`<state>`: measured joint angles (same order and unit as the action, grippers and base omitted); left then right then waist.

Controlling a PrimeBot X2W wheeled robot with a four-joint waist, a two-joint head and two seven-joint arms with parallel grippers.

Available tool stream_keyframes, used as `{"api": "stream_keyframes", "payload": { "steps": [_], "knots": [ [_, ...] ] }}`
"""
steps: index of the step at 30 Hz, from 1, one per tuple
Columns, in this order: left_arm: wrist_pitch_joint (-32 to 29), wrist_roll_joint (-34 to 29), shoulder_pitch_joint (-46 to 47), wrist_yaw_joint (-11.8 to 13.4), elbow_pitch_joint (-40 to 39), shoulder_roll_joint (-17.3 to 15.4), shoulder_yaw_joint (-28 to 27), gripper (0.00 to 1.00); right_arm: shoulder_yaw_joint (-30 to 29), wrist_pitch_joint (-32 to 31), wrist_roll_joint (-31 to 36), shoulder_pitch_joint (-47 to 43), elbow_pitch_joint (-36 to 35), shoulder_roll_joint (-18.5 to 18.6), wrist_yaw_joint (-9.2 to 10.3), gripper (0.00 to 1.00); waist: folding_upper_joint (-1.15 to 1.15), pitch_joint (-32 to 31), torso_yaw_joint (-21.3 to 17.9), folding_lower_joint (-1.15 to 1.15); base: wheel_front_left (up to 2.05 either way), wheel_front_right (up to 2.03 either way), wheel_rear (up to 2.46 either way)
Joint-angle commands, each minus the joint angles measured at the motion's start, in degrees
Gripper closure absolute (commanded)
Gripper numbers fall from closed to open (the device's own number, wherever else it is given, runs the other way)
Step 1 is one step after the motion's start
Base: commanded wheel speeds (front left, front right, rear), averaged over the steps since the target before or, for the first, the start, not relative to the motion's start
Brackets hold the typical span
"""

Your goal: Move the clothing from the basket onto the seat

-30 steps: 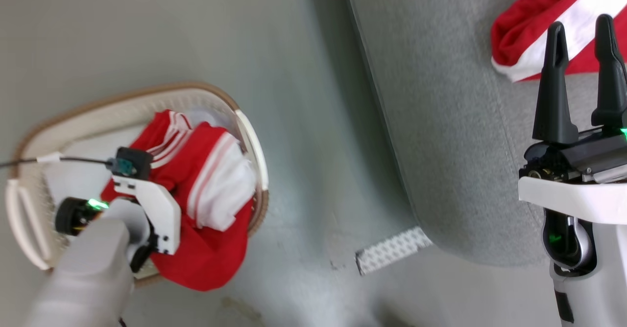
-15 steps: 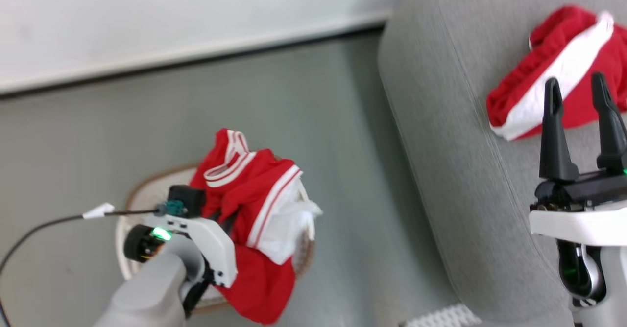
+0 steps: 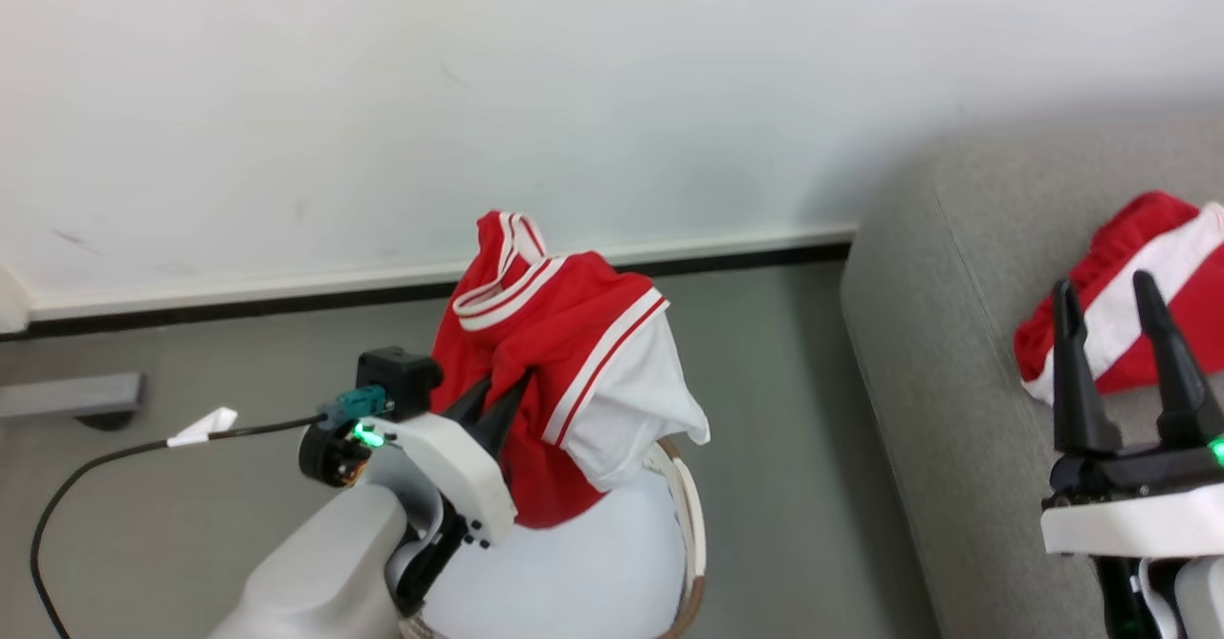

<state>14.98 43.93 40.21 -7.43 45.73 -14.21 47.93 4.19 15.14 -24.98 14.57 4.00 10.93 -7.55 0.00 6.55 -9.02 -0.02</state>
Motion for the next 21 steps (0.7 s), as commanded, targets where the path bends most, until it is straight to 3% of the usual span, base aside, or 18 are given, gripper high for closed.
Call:
{"api": "stream_keyframes", "payload": {
  "steps": [1,12,21],
  "knots": [
    [0.2,-1.2,-0.9,0.6,-2.5,-0.6,-1.1,1.00,0.5,0.0,-0.7,-1.4,0.6,0.5,0.13,0.00,0.00,-3.3,2.8,0.02,0.00,0.00,0.00],
    [0.2,-4.5,-2.1,3.3,-17.3,-2.7,-4.6,1.00,4.1,0.0,-2.0,-4.2,2.9,0.5,0.13,0.00,0.00,-6.9,4.5,0.02,0.00,0.00,0.00],
    [-1.3,-4.4,-3.5,5.8,-24.1,-5.0,-5.3,1.00,6.3,0.0,-2.5,-4.2,3.9,0.0,0.13,0.00,0.00,-7.3,4.2,0.02,0.00,0.00,0.00]
  ]
}}
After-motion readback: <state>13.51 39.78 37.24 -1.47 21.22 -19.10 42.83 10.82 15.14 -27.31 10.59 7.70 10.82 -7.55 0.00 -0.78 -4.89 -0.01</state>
